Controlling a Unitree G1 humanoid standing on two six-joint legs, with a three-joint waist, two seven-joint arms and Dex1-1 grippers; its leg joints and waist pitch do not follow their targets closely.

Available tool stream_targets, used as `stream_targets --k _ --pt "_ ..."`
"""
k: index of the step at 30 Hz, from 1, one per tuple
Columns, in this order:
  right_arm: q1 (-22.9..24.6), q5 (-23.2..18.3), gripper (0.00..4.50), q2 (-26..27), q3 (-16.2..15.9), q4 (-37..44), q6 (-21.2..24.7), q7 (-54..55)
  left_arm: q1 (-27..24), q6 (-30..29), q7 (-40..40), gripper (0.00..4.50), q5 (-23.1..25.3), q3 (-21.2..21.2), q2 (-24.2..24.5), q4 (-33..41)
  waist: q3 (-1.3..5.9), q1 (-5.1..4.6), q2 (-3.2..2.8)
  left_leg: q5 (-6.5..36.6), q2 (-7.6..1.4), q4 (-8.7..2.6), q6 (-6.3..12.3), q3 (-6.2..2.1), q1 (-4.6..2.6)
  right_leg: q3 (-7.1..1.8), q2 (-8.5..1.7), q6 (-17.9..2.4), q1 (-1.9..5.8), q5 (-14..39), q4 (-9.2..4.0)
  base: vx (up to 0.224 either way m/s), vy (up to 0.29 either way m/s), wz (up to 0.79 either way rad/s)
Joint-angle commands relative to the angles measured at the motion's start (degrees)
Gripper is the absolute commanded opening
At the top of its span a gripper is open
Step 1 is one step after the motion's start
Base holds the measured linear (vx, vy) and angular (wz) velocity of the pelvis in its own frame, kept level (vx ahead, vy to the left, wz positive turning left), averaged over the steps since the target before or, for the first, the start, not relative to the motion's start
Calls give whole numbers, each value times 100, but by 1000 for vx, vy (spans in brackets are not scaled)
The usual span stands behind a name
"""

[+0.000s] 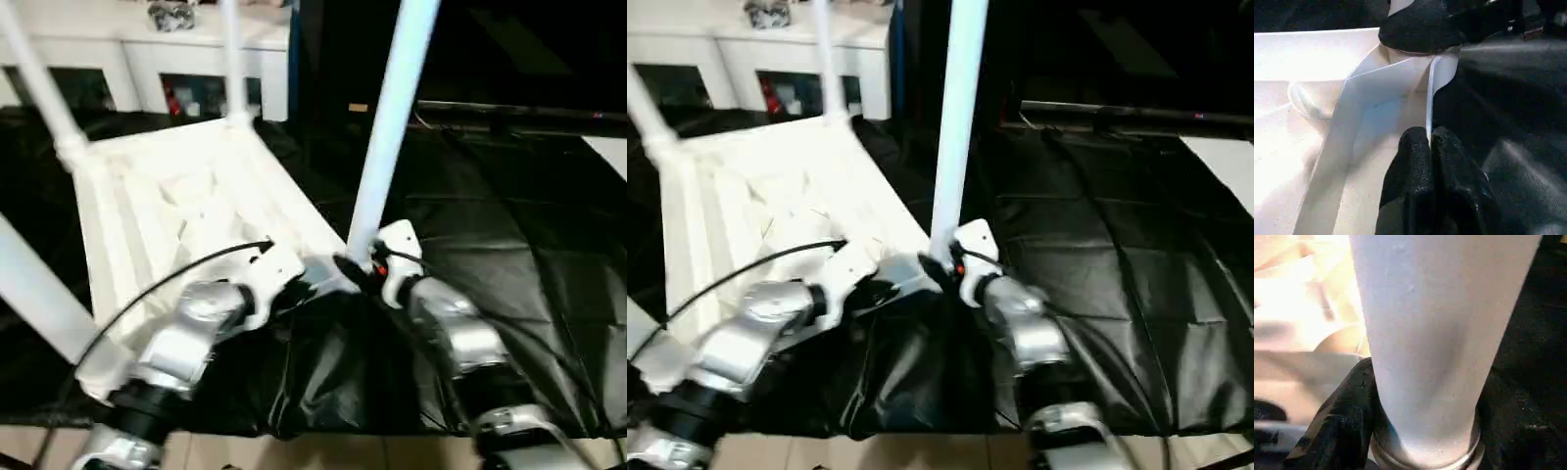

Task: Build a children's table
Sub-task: Rotate leg to tighten

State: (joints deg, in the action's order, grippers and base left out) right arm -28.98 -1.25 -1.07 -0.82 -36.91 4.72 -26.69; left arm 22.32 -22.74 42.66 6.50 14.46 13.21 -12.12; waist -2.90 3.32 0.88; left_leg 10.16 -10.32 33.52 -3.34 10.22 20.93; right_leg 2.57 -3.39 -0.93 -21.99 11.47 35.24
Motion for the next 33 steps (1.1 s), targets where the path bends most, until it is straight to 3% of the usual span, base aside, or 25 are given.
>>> stream_targets --k 1,3,6,7,9,12,13,14,15,19,20,23,24,26,30,33 --pt "34 -10 289 677 -678 -34 25 -488 292 30 -317 0 -20 309 -429 22 313 1 -36 1479 -285 -432 -2 -125 -62 -277 -476 -1013 166 1516 -494 0 0 0" --pt "33 -94 289 672 -636 30 92 -536 292 29 -288 0 -24 292 -407 33 323 -2 -43 1392 -290 -430 43 -121 -59 -272 -463 -1053 170 1285 -475 0 0 0" --pt "30 -233 329 488 -608 178 214 -845 263 87 -19 0 -174 187 -250 94 318 -2 -41 1403 -288 -436 68 -119 -56 -268 -463 -1086 176 1237 -471 0 0 0" --pt "21 -179 335 257 -676 241 189 -1124 195 208 264 0 -262 149 -57 148 320 -6 4 1379 -292 -440 94 -121 -44 -264 -471 -1077 188 1245 -467 0 0 0" --pt "17 -172 348 219 -688 249 189 -1176 184 225 314 0 -276 145 -21 155 325 -13 -15 1306 -292 -433 122 -120 -37 -269 -478 -1103 191 1154 -456 0 0 0" --pt "-7 -231 348 -188 -882 333 82 -2074 52 428 945 0 -471 141 377 224 334 -19 -27 1155 -289 -410 211 -111 -31 -265 -467 -1196 206 814 -426 0 0 0" --pt "-13 -248 348 -245 -900 352 90 -2195 38 438 1017 0 -496 133 427 233 335 -17 -76 1161 -288 -407 217 -113 -38 -266 -466 -1228 204 768 -416 0 0 0" --pt "-20 -272 348 -337 -935 388 100 -2380 16 483 1130 0 -525 125 508 240 334 -31 -46 1157 -289 -402 236 -100 -35 -267 -461 -1271 208 684 -419 0 0 0" --pt "-28 -287 348 -426 -958 421 95 -2529 -3 533 1256 0 -552 127 581 244 333 -15 -76 1172 -291 -406 238 -108 -47 -261 -466 -1303 209 722 -417 0 0 0" --pt "-50 -377 348 -807 -983 517 90 -3337 -61 681 1818 0 -683 194 895 245 319 15 -46 1249 -306 -409 261 -101 -61 -265 -467 -1362 205 804 -420 0 0 0" --pt "-37 -449 348 -1009 -1000 544 98 -3748 -32 738 1956 0 -743 201 957 188 320 22 -8 1267 -311 -411 273 -95 -67 -262 -467 -1360 205 860 -428 0 0 0" --pt "-15 -484 348 -1143 -1060 582 108 -4028 -15 743 2114 0 -784 244 1036 185 309 82 4 1249 -328 -410 279 -82 -83 -267 -476 -1363 182 984 -429 0 0 0" --pt "4 -499 316 -1260 -1113 613 124 -4273 -3 742 2258 0 -833 262 1104 198 312 132 21 1190 -332 -407 283 -82 -78 -263 -479 -1336 190 994 -419 0 0 0" --pt "6 -511 316 -1316 -1132 613 142 -4404 9 745 2313 0 -877 245 1120 188 316 189 12 1128 -335 -404 285 -77 -89 -263 -482 -1323 177 973 -403 0 0 0" --pt "0 -496 273 -1398 -1218 637 135 -4620 1 767 2577 0 -933 261 1270 197 312 208 21 1161 -327 -410 257 -80 -81 -262 -487 -1294 181 1059 -412 0 0 0" --pt "-25 -507 268 -1360 -1232 605 124 -4682 40 840 2634 0 -913 267 1315 109 314 206 23 1178 -330 -413 233 -83 -81 -265 -493 -1273 178 1126 -415 0 0 0"
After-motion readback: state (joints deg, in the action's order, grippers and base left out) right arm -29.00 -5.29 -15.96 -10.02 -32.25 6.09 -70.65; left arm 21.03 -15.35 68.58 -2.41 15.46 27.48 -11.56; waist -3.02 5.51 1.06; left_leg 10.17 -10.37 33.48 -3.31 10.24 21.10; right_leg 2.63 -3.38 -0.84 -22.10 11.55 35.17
